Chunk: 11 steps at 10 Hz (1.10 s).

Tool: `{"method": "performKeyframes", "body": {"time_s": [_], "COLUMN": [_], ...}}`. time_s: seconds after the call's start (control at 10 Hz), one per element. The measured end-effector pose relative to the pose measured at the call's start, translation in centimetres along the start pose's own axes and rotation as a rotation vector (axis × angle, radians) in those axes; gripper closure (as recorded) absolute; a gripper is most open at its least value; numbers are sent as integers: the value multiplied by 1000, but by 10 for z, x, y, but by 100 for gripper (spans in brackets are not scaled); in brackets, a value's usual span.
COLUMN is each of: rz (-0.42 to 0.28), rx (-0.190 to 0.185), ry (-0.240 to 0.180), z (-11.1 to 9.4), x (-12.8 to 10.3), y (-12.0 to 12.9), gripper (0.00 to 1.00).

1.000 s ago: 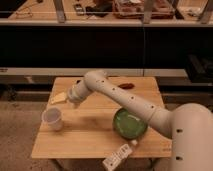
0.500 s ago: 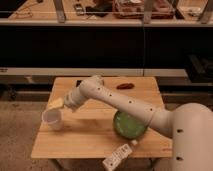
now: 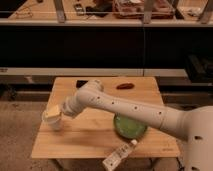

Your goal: Place the ceramic cup in the ceramic bowl

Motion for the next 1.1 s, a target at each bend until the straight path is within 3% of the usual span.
{"method": "performKeyframes", "body": {"time_s": [1.1], "rz": [9], "rx": [0], "ry": [-3], "z": [-3], "x": [-6], "y": [-7], "gripper": [20]}}
